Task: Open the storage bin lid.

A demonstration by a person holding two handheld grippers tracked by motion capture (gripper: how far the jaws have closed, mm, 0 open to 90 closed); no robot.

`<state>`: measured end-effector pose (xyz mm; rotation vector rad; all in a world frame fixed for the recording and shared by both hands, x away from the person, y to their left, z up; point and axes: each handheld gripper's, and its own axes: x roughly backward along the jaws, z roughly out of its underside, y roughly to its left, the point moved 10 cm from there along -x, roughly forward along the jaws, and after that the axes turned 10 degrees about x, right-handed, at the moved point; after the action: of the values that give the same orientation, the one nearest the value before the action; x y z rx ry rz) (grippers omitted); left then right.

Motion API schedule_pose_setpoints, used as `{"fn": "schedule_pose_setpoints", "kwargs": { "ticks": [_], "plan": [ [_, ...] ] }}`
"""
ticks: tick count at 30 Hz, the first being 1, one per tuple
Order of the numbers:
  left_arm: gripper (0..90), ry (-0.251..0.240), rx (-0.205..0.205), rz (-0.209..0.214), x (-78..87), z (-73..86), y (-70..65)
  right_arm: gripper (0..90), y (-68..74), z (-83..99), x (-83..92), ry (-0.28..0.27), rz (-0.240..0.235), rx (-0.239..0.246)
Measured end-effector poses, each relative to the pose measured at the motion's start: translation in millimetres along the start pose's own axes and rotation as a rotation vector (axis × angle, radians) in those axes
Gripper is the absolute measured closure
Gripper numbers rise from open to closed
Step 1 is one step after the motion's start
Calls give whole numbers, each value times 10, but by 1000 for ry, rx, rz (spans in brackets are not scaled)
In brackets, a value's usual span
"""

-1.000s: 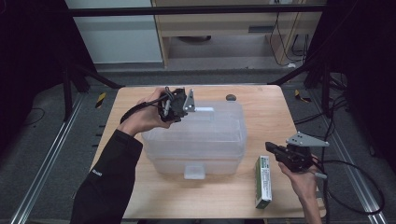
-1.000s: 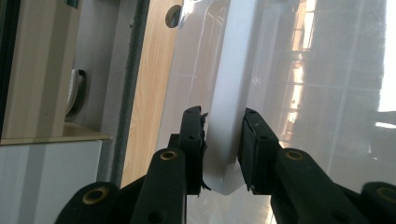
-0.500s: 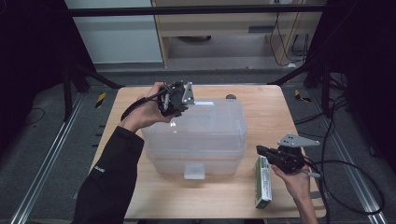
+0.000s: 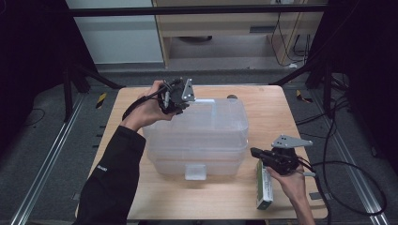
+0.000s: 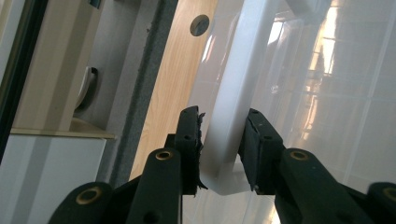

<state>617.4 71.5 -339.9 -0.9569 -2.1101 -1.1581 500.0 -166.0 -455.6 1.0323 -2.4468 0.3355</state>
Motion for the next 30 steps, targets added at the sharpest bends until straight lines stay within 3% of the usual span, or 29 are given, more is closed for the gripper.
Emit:
{"fn": "schedule_pose_setpoints", "kwargs": {
  "ticks": [11,17,22,25,30],
  "plan": [
    [679,-19,38,-15,-25,-15,66,900,46,-88,-92,-22,-30,-2],
    [679,-16,34,-12,-21,-9,57,900,45,-181,-98,-48,-27,0],
    [678,-22,40,-4,-16,1,35,900,52,-183,-128,-37,-26,5],
    [609,-52,39,-12,12,9,11,900,54,-162,-142,-26,-25,7],
    [585,-74,48,-5,138,43,-19,900,56,-157,-149,-26,-28,6]
  ]
}}
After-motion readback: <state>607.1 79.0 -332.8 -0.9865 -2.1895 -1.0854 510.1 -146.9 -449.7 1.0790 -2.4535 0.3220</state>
